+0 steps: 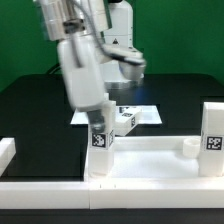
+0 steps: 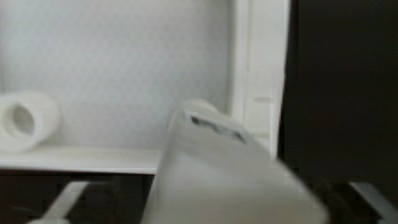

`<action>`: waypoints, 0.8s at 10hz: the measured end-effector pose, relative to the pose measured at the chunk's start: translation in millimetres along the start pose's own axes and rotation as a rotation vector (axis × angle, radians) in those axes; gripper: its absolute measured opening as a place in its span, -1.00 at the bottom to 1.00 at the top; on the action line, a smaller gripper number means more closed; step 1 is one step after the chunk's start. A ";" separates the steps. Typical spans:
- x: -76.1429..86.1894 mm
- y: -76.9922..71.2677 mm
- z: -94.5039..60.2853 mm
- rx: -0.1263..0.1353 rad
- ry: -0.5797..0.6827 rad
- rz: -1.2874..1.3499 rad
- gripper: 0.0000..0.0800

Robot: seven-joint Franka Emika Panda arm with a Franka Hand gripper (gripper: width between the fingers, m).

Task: Assemble desk

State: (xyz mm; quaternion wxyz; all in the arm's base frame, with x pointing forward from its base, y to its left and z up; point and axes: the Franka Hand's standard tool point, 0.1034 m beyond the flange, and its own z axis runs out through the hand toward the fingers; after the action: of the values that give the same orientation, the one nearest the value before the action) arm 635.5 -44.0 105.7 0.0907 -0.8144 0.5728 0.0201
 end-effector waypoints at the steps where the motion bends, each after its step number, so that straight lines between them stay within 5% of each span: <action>1: -0.6 1.2 2.0 -0.001 0.001 -0.060 0.59; 4: 0.9 1.4 1.0 -0.010 0.009 -0.343 0.62; 5: 1.9 -1.9 -3.2 -0.034 0.041 -0.560 0.62; 6: 6.2 -6.6 -5.3 -0.024 0.094 -0.754 0.62; 8: 6.2 -4.1 -2.6 -0.016 0.115 -0.733 0.62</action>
Offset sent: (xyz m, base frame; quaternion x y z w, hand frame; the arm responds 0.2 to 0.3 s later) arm 0.0000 0.0000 0.0000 0.0000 0.0000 -0.1938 0.9810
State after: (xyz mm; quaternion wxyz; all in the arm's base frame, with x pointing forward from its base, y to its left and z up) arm 641.3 -48.8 107.9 0.0531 -0.9659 0.2473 -0.0547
